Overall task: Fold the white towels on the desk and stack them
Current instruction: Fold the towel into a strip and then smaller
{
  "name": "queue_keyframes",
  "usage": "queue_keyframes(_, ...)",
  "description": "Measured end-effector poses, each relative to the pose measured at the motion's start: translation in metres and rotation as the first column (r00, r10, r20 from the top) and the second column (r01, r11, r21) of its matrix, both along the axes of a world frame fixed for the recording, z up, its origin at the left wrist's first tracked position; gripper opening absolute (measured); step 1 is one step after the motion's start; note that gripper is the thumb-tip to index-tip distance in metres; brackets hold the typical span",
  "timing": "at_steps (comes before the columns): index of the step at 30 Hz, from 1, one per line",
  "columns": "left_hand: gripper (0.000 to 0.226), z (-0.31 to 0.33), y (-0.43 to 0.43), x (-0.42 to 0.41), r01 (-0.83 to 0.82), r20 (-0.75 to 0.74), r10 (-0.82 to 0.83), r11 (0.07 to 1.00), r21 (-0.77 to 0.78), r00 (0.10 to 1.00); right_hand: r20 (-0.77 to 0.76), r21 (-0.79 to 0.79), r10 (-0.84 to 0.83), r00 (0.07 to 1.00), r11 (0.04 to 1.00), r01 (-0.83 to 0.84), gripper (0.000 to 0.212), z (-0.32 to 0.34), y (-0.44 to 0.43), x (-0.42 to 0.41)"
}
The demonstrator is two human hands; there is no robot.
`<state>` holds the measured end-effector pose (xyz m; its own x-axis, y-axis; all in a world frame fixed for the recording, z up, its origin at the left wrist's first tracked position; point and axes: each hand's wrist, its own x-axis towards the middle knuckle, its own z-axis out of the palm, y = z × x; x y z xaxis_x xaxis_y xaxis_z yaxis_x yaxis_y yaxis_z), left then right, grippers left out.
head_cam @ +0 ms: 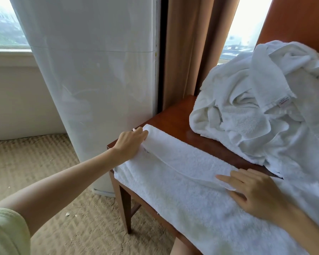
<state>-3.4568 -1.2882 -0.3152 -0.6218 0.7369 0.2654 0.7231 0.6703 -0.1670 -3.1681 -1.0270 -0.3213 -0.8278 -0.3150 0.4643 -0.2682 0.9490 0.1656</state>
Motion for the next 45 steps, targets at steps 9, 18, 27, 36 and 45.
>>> queue_keyframes(9, 0.028, 0.007, 0.015, -0.011, -0.296, 0.395, -0.041, 0.591, 0.75, 0.918, -0.303, 0.07, -0.146, 0.942, 0.982, 0.175, 0.047, 0.021, -0.005, 0.006)
queue_keyframes(18, 0.042, -0.004, 0.006, -0.02, -0.219, 0.495, -0.193, 0.723, 0.655, 0.847, -0.08, 0.156, 0.048, 0.996, 0.987, -0.035, 0.055, 0.009, -0.012, 0.009)
queue_keyframes(27, 0.045, 0.0, -0.004, -0.025, -0.225, 0.522, -0.285, 0.667, 0.71, 0.804, -0.025, 0.097, 0.099, 0.995, 0.991, -0.096, 0.046, 0.005, -0.009, 0.011)
queue_keyframes(36, 0.04, 0.01, 0.002, -0.009, -0.044, 0.238, 0.003, 0.984, 0.17, 0.971, 0.122, -0.003, 0.049, 0.991, 0.999, -0.049, 0.04, 0.01, -0.016, 0.008)
queue_keyframes(45, 0.059, -0.016, 0.072, 0.054, 0.427, 0.438, -0.373, 0.904, -0.029, 0.818, 0.208, -0.047, -0.041, 0.977, 0.998, 0.052, 0.064, 0.01, -0.017, 0.009)
